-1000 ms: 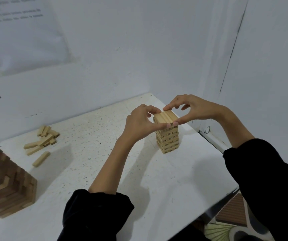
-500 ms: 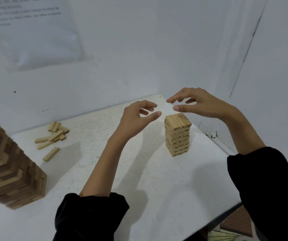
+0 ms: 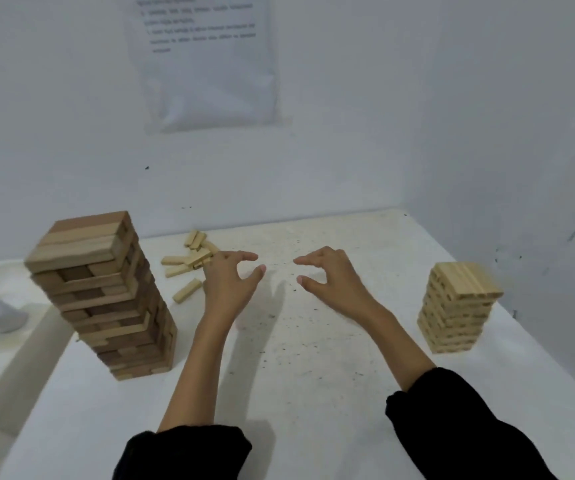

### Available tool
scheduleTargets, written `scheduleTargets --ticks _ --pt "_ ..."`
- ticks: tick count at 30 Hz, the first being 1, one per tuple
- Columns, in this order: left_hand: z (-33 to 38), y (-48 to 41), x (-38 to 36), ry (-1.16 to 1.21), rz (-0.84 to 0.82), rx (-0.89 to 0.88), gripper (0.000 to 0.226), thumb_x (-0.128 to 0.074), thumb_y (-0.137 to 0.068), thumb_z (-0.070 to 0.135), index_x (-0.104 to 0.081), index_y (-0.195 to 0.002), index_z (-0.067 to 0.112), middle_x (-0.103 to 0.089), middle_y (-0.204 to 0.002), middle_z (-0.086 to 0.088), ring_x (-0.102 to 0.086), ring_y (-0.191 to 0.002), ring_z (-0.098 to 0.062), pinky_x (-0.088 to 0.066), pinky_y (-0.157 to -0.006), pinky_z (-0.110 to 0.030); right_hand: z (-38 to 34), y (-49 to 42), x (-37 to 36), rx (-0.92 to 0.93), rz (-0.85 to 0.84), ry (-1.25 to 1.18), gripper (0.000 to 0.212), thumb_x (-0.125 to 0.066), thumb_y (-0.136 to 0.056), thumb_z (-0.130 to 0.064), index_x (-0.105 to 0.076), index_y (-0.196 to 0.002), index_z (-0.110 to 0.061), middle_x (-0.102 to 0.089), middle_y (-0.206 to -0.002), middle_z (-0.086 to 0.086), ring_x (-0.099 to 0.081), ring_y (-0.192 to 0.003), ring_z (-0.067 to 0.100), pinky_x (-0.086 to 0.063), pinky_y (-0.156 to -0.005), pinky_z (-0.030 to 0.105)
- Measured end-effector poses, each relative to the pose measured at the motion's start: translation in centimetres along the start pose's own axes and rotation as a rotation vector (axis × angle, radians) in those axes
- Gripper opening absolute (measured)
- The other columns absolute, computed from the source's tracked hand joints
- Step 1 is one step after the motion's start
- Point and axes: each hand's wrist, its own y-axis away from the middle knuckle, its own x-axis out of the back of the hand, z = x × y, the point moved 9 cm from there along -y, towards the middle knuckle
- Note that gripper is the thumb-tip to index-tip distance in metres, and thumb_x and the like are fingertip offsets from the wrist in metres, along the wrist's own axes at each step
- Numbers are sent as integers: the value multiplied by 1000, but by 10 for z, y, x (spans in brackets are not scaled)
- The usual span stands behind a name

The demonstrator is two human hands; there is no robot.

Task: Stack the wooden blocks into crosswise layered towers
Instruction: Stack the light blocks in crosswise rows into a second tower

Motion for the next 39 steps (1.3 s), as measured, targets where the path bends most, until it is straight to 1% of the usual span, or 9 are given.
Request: scheduleTargets --ticks 4,7,12,17,19,24,30,33,39 --pt "-48 -4 -1 -199 83 149 35 -61 -88 30 -57 -122 19 -36 -138 -8 -25 -128 -28 -25 -103 -38 17 -14 -47 -46 15 3 40 -59 -90 -22 -54 -130 -19 -50 -123 5 -36 -117 19 -23 -85 11" --pt "-72 -9 1 -341 155 216 48 -56 -90 33 -44 -134 18 -27 -144 -9 -19 -133 -29 -16 -112 -41 22 -32 -71 -41 47 82 44 -59 -91 -26 -50 -134 -22 -48 -127 2 -34 -116 19 -28 -96 20" --pt "-91 -11 0 -370 258 283 50 -48 -94 26 -35 -140 12 -25 -148 -12 -18 -139 -28 -1 -117 -40 0 -81 -108 82 -5 190 47 -50 -94 -38 -41 -139 -30 -42 -137 -1 -31 -124 19 -24 -97 27" --pt "-98 -16 9 -361 467 224 42 -47 -79 -6 -52 -121 -5 -52 -125 -27 -48 -119 -43 -35 -106 -55 -34 -145 -160 273 -164 180 66 -30 -85 -61 -38 -141 -28 -33 -147 1 -25 -133 21 -26 -108 38" --pt "-97 -15 10 -365 496 202 47 -32 -78 0 -52 -120 -6 -54 -120 -26 -52 -114 -42 -40 -101 -55 -45 -167 -177 364 -202 173 65 -29 -86 -62 -40 -140 -27 -37 -146 1 -30 -133 22 -29 -108 43" --pt "-98 -16 9 -336 509 232 56 -39 -71 -6 -45 -126 -7 -52 -124 -25 -51 -116 -40 -43 -100 -52 -66 -190 -211 542 -337 215 69 -24 -82 -69 -32 -142 -38 -33 -149 -2 -25 -137 19 -19 -113 38" --pt "-98 -13 14 -303 555 245 60 -39 -74 -9 -36 -134 -7 -45 -133 -25 -45 -124 -39 -37 -106 -48 -63 -190 -215 504 -410 135 48 -43 -86 -63 -56 -126 -39 -41 -144 -7 -19 -139 14 -15 -112 33" --pt "-98 -14 14 -318 553 227 64 -51 -71 -14 -35 -133 -5 -46 -132 -25 -45 -123 -39 -37 -105 -50 -56 -187 -207 412 -405 5 33 -54 -87 -54 -64 -115 -41 -46 -136 -15 -24 -134 1 -27 -104 28" --pt "-98 -20 5 -537 445 193 57 -30 -76 17 -49 -126 -5 -55 -128 -26 -52 -120 -42 -38 -105 -51 -36 -178 -194 278 -371 -117 30 -55 -88 -46 -64 -114 -34 -52 -129 -22 -29 -129 -10 -42 -88 22"
